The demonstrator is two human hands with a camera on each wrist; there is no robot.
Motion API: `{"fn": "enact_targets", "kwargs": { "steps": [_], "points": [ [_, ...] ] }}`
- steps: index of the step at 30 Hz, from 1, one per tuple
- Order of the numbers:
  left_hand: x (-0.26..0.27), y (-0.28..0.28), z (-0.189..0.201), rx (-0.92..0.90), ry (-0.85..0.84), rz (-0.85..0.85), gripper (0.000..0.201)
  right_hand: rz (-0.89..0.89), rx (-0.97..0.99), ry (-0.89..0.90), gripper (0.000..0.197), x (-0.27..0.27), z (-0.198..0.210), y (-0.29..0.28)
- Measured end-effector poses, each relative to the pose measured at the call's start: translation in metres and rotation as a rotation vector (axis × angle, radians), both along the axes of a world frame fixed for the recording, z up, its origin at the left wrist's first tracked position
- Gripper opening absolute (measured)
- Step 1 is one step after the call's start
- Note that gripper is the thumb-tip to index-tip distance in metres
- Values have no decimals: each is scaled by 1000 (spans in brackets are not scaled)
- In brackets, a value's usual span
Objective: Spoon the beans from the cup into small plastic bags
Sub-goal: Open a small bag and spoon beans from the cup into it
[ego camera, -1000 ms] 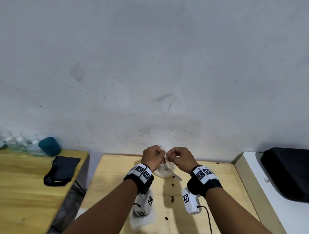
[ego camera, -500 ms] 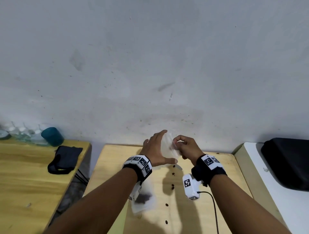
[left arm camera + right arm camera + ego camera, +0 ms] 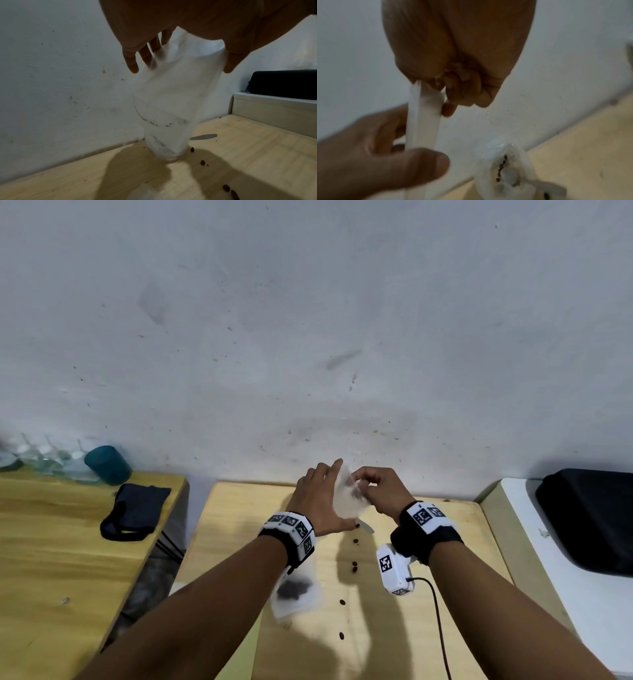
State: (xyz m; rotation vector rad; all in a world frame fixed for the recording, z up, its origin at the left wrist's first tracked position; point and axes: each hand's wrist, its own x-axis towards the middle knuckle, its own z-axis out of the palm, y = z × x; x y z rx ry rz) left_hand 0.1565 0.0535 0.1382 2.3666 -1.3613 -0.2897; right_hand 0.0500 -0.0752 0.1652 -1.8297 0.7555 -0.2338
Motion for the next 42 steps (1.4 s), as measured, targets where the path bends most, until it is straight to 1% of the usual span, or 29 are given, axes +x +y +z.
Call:
{"fn": "enact_targets", "kwargs": {
  "steps": [3, 5, 6, 7, 8, 9, 10, 11, 12, 13, 15, 18, 20, 23, 27, 30, 33, 35, 37, 38, 40, 42],
  "points": [
    [-1, 1, -2, -14, 5, -5, 117, 40, -206, 53, 32, 3, -5, 0],
    [0, 4, -3, -35, 33, -27, 114, 96, -257, 110, 24, 3, -11, -2],
    [0, 5, -4, -48, 51, -51, 109, 123, -258, 147, 14, 3, -11, -2],
    [0, 7, -5, -61, 67, -73, 102, 135, -246, 188, 12, 2, -11, -1],
    [1, 8, -7, -70, 78, -88, 96, 139, -236, 231, 23, 2, -10, 0],
    [2, 8, -9, -75, 89, -94, 91, 136, -226, 260, 29, 2, -9, 1],
    [2, 9, -11, -75, 104, -90, 88, 132, -232, 274, 29, 3, -10, 1],
    [4, 10, -13, -74, 121, -84, 87, 138, -247, 280, 22, 4, -10, 2],
    [6, 12, -15, -71, 142, -76, 86, 153, -257, 284, 13, 5, -11, 3],
    [8, 14, -17, -74, 167, -66, 86, 177, -264, 282, 19, 6, -12, 3],
    [12, 18, -21, -91, 224, -52, 83, 191, -229, 276, 38, 5, -15, 3],
    [17, 24, -26, -110, 291, -44, 79, 197, -196, 256, 46, 7, -21, 5],
    [21, 28, -31, -105, 306, -40, 78, 191, -179, 256, 46, 11, -26, 8],
    [27, 33, -40, -81, 334, -41, 78, 176, -151, 268, 40, 13, -35, 16],
    [32, 41, -55, -12, 421, -11, 82, 187, -105, 334, 35, 12, -57, 27],
    [32, 45, -72, 32, 513, 69, 84, 144, 12, 324, 29, 6, -71, 33],
    [33, 45, -84, 58, 592, 189, 73, 30, 134, 297, 18, -6, -81, 31],
    [36, 40, -87, 70, 633, 254, 63, -70, 124, 274, 15, -13, -92, 20],
    [39, 34, -88, 69, 669, 317, 58, -163, 44, 282, 12, -19, -103, 6],
    [40, 31, -88, 58, 686, 339, 60, -207, 1, 314, 13, -22, -106, -1],
    [41, 22, -90, 34, 735, 384, 64, -270, -62, 395, 26, -23, -112, -16],
    [44, 13, -93, 32, 785, 421, 68, -258, -66, 477, 40, -19, -119, -28]
  ]
}}
